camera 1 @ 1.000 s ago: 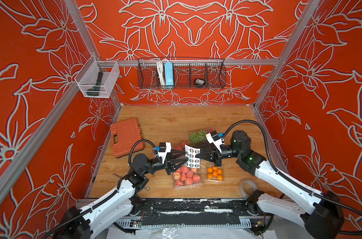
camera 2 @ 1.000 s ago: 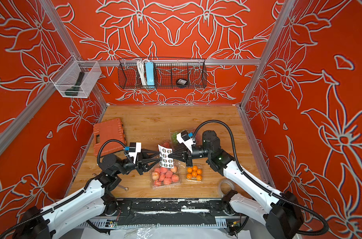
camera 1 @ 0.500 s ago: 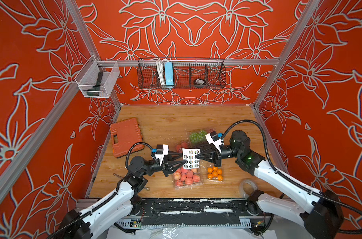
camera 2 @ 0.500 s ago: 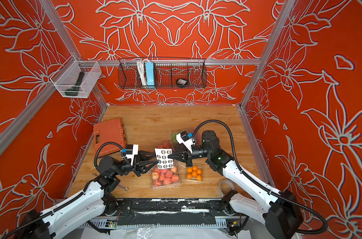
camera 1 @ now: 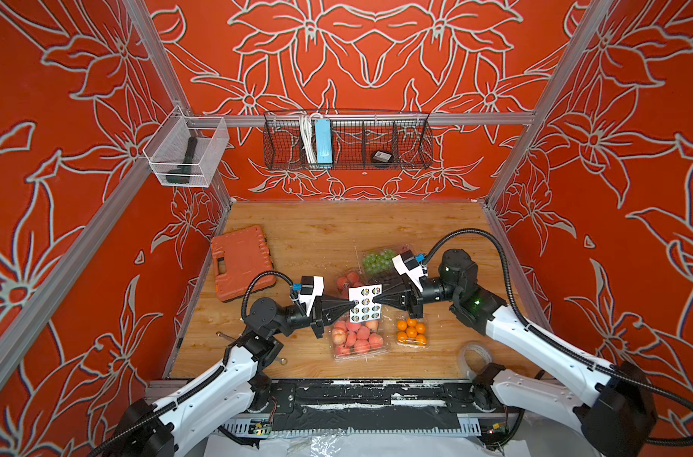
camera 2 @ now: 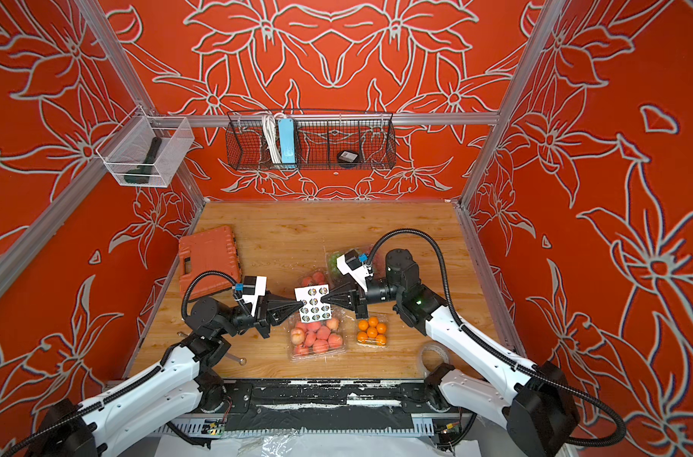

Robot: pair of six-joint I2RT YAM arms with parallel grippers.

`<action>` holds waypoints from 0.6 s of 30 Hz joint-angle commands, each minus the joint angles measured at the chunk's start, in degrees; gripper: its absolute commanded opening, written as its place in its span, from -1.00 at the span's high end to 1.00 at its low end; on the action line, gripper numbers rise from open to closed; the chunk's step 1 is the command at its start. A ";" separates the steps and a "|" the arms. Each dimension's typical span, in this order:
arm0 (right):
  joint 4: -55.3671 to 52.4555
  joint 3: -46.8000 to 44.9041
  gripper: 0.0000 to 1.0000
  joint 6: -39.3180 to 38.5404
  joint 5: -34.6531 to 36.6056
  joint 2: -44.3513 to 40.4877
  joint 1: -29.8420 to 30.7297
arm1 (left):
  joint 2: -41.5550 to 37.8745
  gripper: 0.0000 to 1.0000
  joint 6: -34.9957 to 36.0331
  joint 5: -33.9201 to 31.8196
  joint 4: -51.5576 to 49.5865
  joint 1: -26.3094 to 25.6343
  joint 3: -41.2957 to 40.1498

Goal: Label fruit boxes
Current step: Pick up the label sticker from the center of the board.

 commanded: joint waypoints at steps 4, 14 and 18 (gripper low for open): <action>2.75 -0.28 0.86 0.97 -1.55 0.44 -0.21 | -0.83 1.00 -0.97 0.73 2.34 0.16 0.93; 7.29 0.41 0.45 3.66 -3.66 3.27 0.73 | 0.13 1.00 -2.03 2.00 4.01 0.16 0.73; 8.33 1.49 0.57 4.17 -4.05 5.44 1.59 | 0.84 1.00 -2.47 2.90 4.67 0.16 0.76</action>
